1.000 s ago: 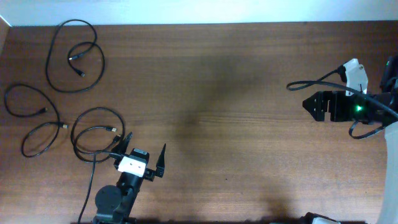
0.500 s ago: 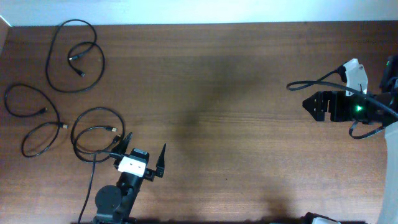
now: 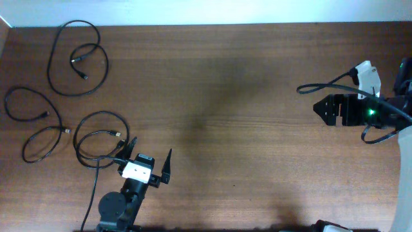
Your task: Untangle cables
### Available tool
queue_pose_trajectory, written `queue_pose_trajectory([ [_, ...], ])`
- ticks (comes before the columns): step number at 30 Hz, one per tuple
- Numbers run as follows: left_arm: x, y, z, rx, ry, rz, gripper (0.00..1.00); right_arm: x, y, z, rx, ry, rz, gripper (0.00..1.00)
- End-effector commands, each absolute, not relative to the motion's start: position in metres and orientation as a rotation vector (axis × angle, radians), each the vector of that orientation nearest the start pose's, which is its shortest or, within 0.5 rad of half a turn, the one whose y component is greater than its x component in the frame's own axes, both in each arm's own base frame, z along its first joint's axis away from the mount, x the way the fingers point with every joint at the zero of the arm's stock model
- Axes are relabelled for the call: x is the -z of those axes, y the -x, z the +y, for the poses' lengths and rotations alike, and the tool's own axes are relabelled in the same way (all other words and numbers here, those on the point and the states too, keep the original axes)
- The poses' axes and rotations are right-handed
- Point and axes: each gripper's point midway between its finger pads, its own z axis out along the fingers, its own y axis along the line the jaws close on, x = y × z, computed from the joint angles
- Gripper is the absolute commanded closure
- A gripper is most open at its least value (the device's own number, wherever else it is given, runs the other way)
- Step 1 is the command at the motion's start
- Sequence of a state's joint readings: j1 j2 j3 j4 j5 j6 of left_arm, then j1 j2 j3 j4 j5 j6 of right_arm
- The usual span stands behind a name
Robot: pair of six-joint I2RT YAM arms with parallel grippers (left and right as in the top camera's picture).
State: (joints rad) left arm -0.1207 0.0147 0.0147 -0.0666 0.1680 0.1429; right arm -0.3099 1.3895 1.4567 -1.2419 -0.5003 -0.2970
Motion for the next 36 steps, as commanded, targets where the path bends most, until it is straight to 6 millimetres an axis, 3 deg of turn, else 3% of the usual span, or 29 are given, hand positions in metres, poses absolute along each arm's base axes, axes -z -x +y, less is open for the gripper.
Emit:
queue_pose_trajectory([
  [1, -0.160, -0.239, -0.055, 0.094, -0.347, 1.599, 0.01, -0.239, -0.316, -0.013, -0.503, 0.122, 2.585, 0.01],
  [12, -0.160, -0.239, -0.055, 0.094, -0.347, 1.599, 0.01, -0.248, -0.312, -0.012, -0.484, 0.132, 2.557, 0.01],
  [20, -0.160, -0.239, -0.055, 0.094, -0.347, 1.599, 0.01, -0.286, -0.310, -0.022, -0.291, 0.166, 2.414, 0.01],
  [25, -0.160, -0.239, -0.055, 0.094, -0.347, 1.599, 0.01, -0.307, -0.317, -0.013, -0.284, 0.239, 2.234, 0.01],
  [29, -0.160, -0.239, -0.055, 0.094, -0.347, 1.599, 0.01, -0.302, -0.316, -0.002, -0.289, 0.304, 2.097, 0.01],
  [36, -0.160, -0.239, -0.055, 0.094, -0.347, 1.599, 0.01, -0.272, -0.305, 0.018, -0.287, 0.392, 1.885, 0.01],
])
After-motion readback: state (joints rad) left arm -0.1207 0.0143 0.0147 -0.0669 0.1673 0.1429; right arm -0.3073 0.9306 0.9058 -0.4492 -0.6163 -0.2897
